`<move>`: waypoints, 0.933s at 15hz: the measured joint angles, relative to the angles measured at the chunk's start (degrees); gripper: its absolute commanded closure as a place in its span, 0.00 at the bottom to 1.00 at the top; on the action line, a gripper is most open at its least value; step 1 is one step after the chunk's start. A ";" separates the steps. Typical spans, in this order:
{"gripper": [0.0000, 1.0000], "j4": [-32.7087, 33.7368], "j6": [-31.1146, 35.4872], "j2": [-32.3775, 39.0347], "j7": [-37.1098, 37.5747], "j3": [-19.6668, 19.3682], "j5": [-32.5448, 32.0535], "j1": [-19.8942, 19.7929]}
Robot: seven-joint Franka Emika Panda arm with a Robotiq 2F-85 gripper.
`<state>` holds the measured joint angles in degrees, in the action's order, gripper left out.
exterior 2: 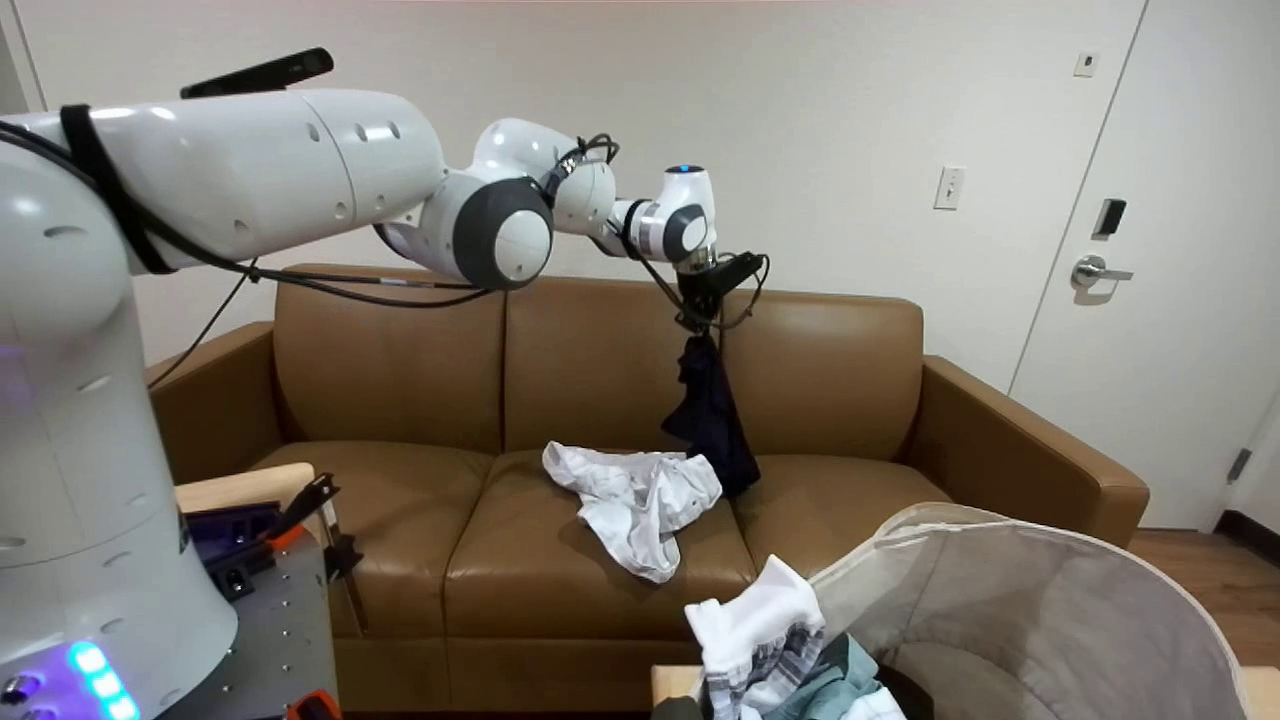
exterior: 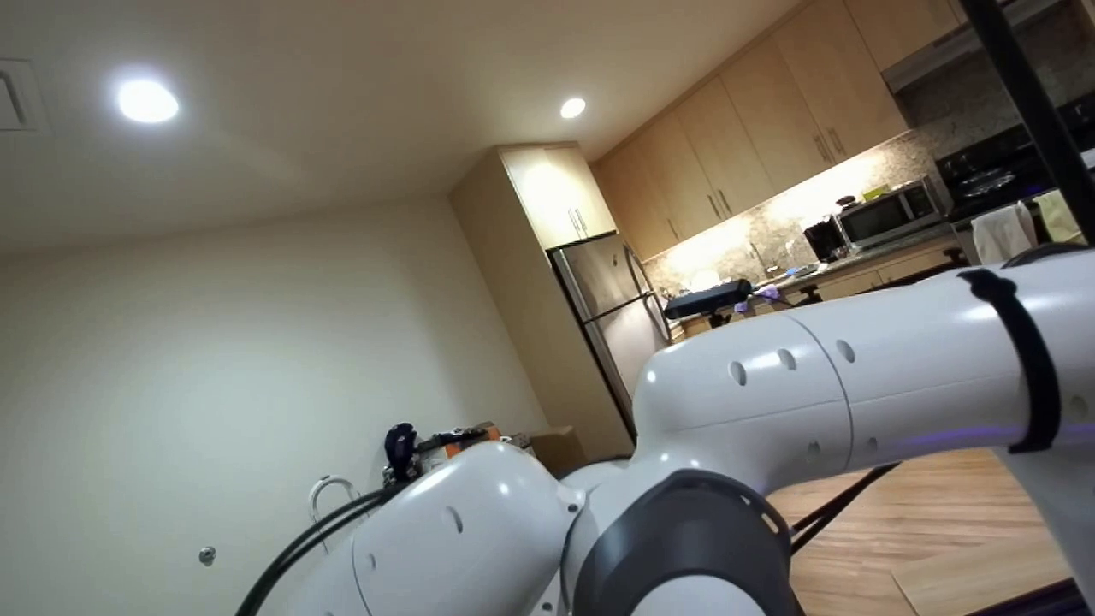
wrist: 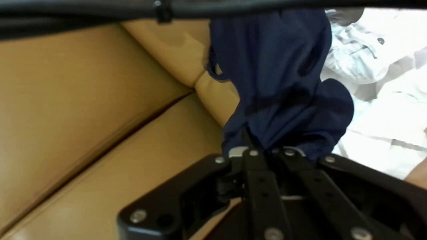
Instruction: Put the vest on the couch in the bag
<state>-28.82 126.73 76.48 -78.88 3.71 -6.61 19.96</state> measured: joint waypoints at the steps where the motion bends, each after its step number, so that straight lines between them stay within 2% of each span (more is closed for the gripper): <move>1: 0.94 1.52 -1.46 -1.07 1.94 -0.98 -0.41 0.39; 3: 0.94 4.32 -5.68 -2.43 4.34 -1.91 -0.65 0.62; 9: 0.94 5.15 -6.59 -1.97 5.18 -2.72 -0.96 0.49; 11: 0.94 7.57 -7.24 -2.29 5.34 -4.55 -2.19 0.03; 14: 0.94 8.93 -7.43 -6.43 7.80 -8.85 -5.42 -0.69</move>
<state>-19.89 119.30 70.05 -71.08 -5.14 -12.03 19.27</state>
